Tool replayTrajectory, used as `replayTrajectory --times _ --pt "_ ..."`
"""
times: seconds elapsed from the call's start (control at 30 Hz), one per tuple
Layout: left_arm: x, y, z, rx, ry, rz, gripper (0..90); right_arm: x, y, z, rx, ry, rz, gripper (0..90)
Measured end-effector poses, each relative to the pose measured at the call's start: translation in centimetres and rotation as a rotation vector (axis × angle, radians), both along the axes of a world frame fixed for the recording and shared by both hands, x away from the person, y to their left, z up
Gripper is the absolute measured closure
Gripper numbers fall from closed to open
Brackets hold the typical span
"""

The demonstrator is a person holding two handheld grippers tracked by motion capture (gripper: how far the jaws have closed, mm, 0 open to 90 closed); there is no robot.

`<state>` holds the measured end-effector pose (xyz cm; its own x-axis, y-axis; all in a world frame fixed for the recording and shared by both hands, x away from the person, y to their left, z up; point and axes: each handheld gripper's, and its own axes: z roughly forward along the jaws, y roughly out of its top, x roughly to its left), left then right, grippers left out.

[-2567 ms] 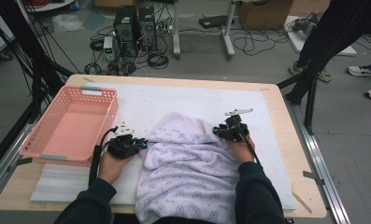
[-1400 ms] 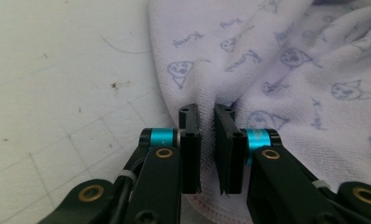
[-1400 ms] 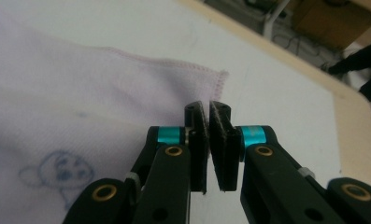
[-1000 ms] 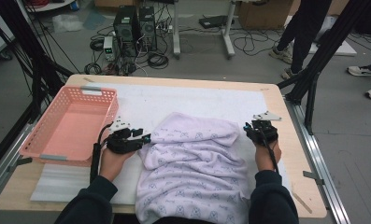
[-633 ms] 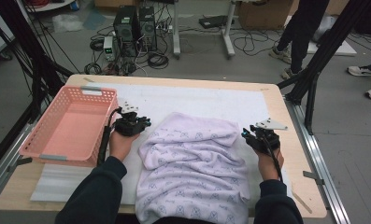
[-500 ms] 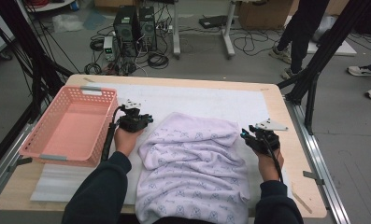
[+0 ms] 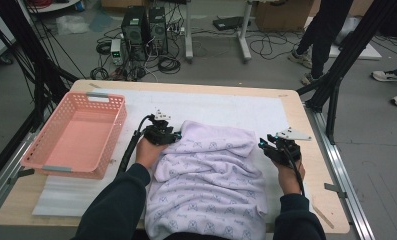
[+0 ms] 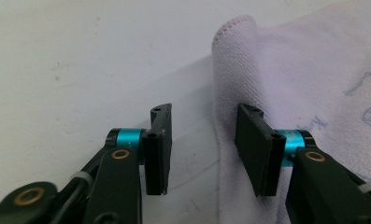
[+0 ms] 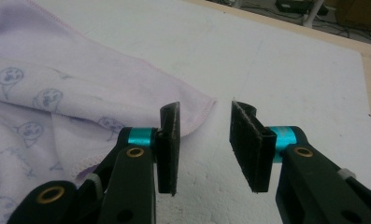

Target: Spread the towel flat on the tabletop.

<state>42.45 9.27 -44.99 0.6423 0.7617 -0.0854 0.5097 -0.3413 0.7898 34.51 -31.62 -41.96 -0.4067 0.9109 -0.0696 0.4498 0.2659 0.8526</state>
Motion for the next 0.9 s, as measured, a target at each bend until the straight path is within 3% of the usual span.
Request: replayTrajectory --times 0.03,0.07,0.1,0.17,0.27,0.33,0.4,0.43,0.53,0.6,0.7,0.73,0.77,0.8,0.9 --pt "-0.2 -0.2 0.0 0.0 -0.003 -0.051 77.0 0.0 0.1 0.0 0.0 0.007 0.001 62.8" --pt "-0.5 -0.5 0.2 0.049 -0.037 -0.067 87.0 0.0 0.1 0.0 -0.005 0.001 0.004 62.8" --pt "-0.7 -0.7 0.4 0.071 -0.048 -0.071 88.0 0.0 0.1 -0.1 -0.007 0.002 0.007 62.7" --pt "-0.8 -0.2 1.2 0.066 -0.058 -0.005 88.4 0.0 0.1 0.0 -0.006 0.003 0.005 62.8" --pt "-1.4 1.0 3.3 0.031 -0.159 0.08 88.4 -0.1 0.0 0.0 0.004 0.004 0.001 62.7" --pt "-1.9 1.5 4.4 -0.015 -0.192 0.09 88.4 0.0 -0.1 -0.1 0.005 0.004 0.001 62.7" --pt "-2.2 1.4 4.7 -0.007 -0.2 0.073 88.4 0.0 0.1 -0.1 0.006 0.005 0.002 62.7" --pt "-2.2 1.3 4.6 0.006 -0.19 0.064 88.4 0.0 0.2 -0.1 0.005 0.008 0.005 62.6" --pt "-2.2 0.5 4.0 -0.047 -0.142 0.036 88.3 0.0 0.4 -0.2 -0.01 0.005 0.012 62.6" --pt "-2.5 -0.6 3.5 -0.056 -0.104 -0.018 88.1 0.0 0.4 -0.1 -0.011 0.003 0.01 62.5" --pt "-3.0 -2.5 2.3 -0.013 -0.043 -0.096 87.4 0.0 0.3 -0.2 -0.004 0.008 0.004 62.0" --pt "-3.1 -3.1 1.9 0.023 -0.037 -0.112 86.8 0.1 0.2 -0.2 -0.005 0.008 0.007 61.9" --pt "-3.2 -3.4 1.5 0.046 -0.023 -0.125 85.0 0.1 0.2 -0.2 -0.005 0.005 0.007 61.8" --pt "-3.1 -3.7 1.2 0.043 0.005 -0.134 79.3 0.0 0.2 -0.2 -0.002 0.01 0.004 61.6" --pt "-3.1 -3.4 1.6 -0.008 0.015 -0.12 62.9 0.0 0.1 -0.1 0.001 0.007 0.006 61.4"
